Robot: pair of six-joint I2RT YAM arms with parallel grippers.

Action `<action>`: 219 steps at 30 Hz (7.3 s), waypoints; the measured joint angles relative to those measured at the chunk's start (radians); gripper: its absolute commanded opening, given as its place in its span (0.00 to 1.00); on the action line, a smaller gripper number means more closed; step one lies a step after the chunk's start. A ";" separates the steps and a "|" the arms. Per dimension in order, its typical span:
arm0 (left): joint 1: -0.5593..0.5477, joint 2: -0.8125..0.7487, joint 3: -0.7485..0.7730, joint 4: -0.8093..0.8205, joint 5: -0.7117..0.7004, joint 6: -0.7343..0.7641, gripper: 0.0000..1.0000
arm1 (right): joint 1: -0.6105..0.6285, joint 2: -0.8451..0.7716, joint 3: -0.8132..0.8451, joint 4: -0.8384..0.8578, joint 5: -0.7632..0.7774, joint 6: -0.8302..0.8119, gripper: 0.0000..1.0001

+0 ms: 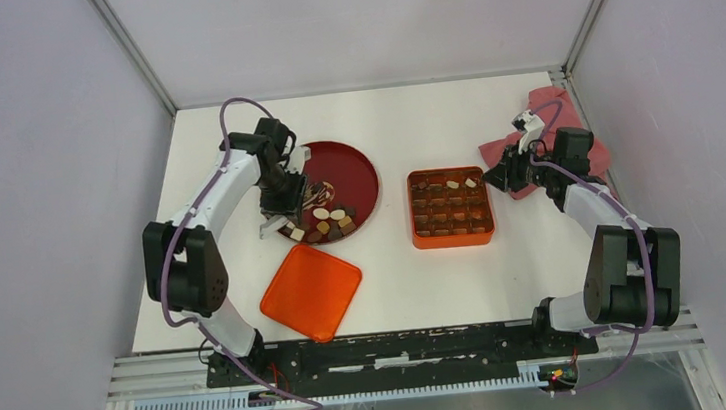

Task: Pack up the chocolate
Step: Pick up the fake chocolate from the plate, then place the fake chocolate in the packing box, then pick up the fake chocolate from the plate.

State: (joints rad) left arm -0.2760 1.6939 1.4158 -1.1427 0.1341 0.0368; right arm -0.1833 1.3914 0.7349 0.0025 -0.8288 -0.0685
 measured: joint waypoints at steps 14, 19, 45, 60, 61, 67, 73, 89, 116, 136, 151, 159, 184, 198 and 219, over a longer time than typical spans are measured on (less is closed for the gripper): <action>0.000 0.013 0.000 0.002 0.022 -0.001 0.45 | 0.000 0.000 0.000 0.000 0.000 0.000 0.31; 0.000 0.012 -0.018 0.022 0.050 -0.002 0.46 | 0.000 0.000 0.000 0.000 0.000 0.001 0.31; -0.069 0.016 -0.042 0.060 0.012 -0.115 0.17 | 0.000 0.000 0.000 0.000 0.000 0.001 0.32; -0.071 0.034 -0.024 0.061 -0.051 -0.150 0.02 | 0.000 0.000 0.000 0.000 0.000 0.001 0.31; -0.071 0.033 -0.024 0.061 -0.050 -0.150 0.02 | 0.000 0.000 0.000 0.000 -0.001 0.001 0.31; -0.071 0.019 -0.024 0.068 -0.046 -0.150 0.02 | 0.000 0.000 0.000 0.000 0.000 0.001 0.31; -0.071 -0.026 -0.024 0.068 -0.039 -0.150 0.02 | 0.000 -0.001 0.000 0.000 0.000 0.001 0.32; -0.067 -0.111 -0.029 0.100 0.080 -0.174 0.02 | 0.000 -0.001 0.000 0.000 0.000 0.001 0.32; -0.420 -0.069 -0.009 0.315 0.260 -0.343 0.02 | 0.000 -0.001 -0.001 0.005 0.000 0.001 0.32; -0.576 0.122 0.228 0.161 -0.001 -0.349 0.05 | 0.000 -0.001 -0.001 0.004 0.000 0.001 0.32; -0.585 0.155 0.248 0.123 -0.029 -0.349 0.35 | 0.000 -0.001 -0.001 0.005 0.000 0.001 0.32; -0.591 0.157 0.249 0.118 -0.043 -0.349 0.42 | 0.000 -0.001 -0.001 0.005 0.000 0.001 0.32; -0.463 -0.058 0.151 0.201 -0.005 -0.413 0.34 | 0.000 -0.001 -0.006 0.004 -0.001 0.001 0.32; -0.122 -0.193 -0.065 0.129 -0.066 -0.284 0.41 | 0.000 -0.001 -0.006 0.005 -0.010 0.004 0.32; 0.000 0.050 0.107 0.080 -0.053 -0.059 0.45 | 0.006 -0.001 0.015 -0.038 -0.002 -0.010 0.32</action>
State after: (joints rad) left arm -0.2764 1.7443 1.5230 -1.0626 0.0814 -0.0223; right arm -0.1776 1.3903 0.7498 -0.0353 -0.8303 -0.0780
